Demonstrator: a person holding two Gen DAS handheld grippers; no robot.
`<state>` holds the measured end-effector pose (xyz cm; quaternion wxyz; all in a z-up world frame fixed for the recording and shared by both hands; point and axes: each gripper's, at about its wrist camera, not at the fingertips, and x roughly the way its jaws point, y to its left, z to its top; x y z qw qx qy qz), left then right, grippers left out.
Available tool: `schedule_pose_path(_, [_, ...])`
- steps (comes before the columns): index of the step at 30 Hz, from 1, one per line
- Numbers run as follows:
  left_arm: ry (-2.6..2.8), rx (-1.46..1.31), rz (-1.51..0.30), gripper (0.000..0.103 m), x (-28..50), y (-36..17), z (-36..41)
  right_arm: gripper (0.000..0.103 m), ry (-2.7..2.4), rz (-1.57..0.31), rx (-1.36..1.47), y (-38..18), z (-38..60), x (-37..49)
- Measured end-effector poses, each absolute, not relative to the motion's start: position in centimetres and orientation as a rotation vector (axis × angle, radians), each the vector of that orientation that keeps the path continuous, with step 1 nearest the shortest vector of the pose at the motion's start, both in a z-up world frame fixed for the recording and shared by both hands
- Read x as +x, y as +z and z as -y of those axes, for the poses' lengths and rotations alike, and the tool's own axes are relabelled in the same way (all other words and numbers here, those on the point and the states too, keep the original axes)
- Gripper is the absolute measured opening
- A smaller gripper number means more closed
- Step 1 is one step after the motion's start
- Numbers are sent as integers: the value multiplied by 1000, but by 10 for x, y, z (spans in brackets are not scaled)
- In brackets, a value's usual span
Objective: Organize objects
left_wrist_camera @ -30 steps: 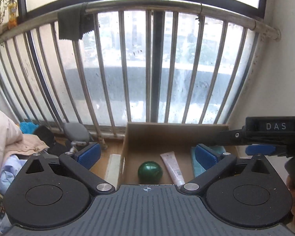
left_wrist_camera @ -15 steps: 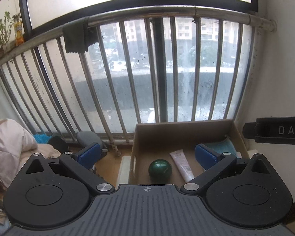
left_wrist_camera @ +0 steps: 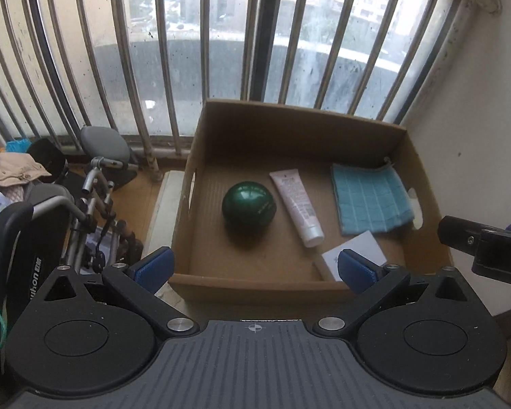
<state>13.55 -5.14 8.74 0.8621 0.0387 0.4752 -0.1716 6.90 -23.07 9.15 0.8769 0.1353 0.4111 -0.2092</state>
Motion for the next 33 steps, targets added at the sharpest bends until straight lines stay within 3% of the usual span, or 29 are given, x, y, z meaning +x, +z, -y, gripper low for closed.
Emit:
schedule_pose_path(13, [-370,133,-1095,102,151,56,76,103,-419,-1001,292,29,250,85])
schedule_pose_path(33, [-333,164,-1137,101,146,53,86,103,-364,-1045,298,11,265,90])
